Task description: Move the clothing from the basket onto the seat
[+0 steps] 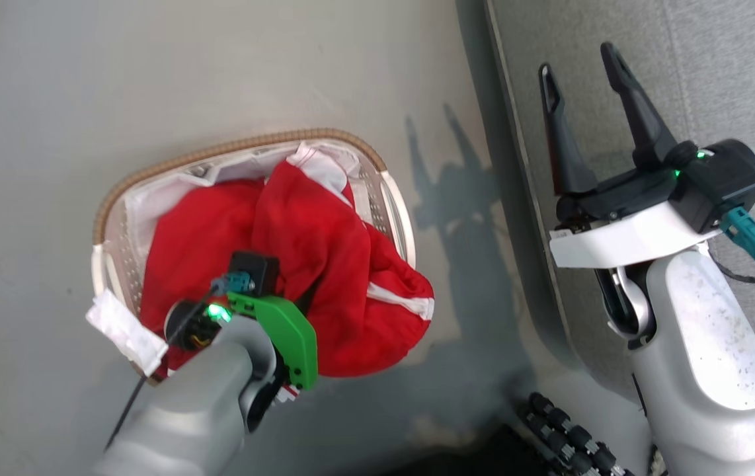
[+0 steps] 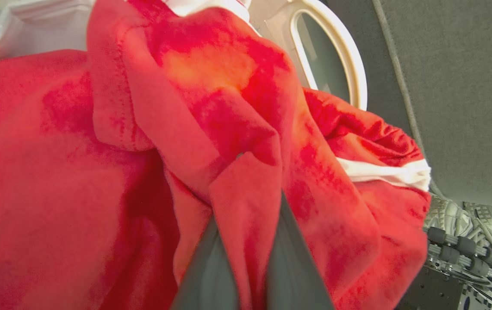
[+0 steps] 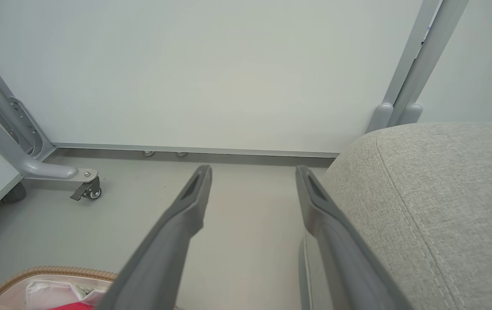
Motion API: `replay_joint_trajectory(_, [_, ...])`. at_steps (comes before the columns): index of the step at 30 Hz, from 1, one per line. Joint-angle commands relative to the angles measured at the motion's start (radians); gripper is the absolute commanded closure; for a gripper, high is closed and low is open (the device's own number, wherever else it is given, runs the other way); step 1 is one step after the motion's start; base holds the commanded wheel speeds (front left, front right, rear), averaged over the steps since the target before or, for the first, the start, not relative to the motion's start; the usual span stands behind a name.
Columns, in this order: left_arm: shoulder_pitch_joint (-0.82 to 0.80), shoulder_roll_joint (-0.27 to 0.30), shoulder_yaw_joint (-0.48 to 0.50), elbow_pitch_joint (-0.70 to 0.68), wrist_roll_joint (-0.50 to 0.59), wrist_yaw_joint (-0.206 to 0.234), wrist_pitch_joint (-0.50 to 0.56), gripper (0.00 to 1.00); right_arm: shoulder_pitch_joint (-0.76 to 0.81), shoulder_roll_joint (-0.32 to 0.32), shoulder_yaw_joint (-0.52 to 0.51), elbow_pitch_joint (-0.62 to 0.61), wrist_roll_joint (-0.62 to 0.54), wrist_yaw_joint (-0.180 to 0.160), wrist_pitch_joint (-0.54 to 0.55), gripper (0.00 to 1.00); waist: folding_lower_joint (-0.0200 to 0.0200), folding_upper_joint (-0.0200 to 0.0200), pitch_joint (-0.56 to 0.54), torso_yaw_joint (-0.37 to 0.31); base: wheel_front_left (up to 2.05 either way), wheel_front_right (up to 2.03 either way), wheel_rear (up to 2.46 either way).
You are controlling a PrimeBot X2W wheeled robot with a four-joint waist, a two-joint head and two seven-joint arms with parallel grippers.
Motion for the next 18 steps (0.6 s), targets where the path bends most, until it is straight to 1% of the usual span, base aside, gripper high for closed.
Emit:
replay_joint_trajectory(1, [0.022,-0.005,-0.006,-0.003,-0.014,-0.003,-0.013,1.0,0.022,-0.003,-0.005,0.01,-0.008,-0.001,-0.002,0.0,0.0,0.0,-0.074,0.023,0.0,0.0,0.0])
replay_joint_trajectory(5, [0.045,-0.014,-0.016,-0.015,-0.046,-0.003,-0.037,1.0,0.05,-0.003,-0.012,0.03,-0.021,-0.001,-0.002,0.0,0.0,0.0,-0.147,0.049,0.0,0.0,0.0])
replay_joint_trajectory(10, [0.069,-0.031,-0.005,-0.037,-0.062,-0.003,-0.049,1.0,0.09,-0.003,-0.03,0.051,-0.026,-0.001,-0.002,0.0,0.0,0.0,-0.233,0.083,0.0,0.0,0.0])
replay_joint_trajectory(18, [0.121,-0.037,0.138,-0.13,0.024,-0.003,-0.046,1.0,0.174,-0.003,-0.048,0.082,-0.038,-0.001,-0.002,0.0,0.0,0.0,-0.369,0.132,0.0,0.0,0.0])
